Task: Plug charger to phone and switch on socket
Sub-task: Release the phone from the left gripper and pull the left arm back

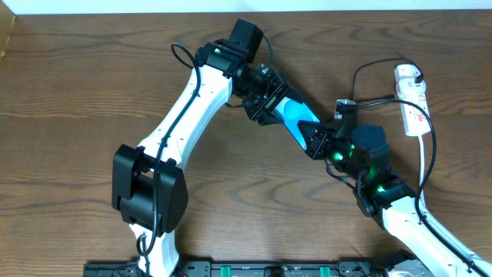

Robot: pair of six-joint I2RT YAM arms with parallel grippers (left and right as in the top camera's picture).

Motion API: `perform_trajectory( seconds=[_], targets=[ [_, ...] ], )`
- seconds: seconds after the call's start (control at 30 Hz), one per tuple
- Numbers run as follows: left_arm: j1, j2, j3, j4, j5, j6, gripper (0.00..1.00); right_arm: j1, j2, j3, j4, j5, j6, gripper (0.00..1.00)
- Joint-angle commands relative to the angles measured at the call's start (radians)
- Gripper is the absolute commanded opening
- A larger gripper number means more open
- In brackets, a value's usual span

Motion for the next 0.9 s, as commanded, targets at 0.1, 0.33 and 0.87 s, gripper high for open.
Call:
perform_trajectory(
  seconds=[0.1,0.33,0.87],
  targets=[
    [0.042,-0.001,0.004,-0.005,0.01,0.072,0.8,0.003,-0.006,0.003,0.024,0.005,0.03,0.01],
    [0.146,-0.019,0.004,-0.157,0.015,0.279,0.85,0.003,-0.006,0.003,0.022,0.004,0.03,0.01],
    [0.22,-0.32,0.004,-0.573,-0.677,0.378,0.85,0.003,-0.006,0.003,0.008,0.005,0.029,0.01]
  ],
)
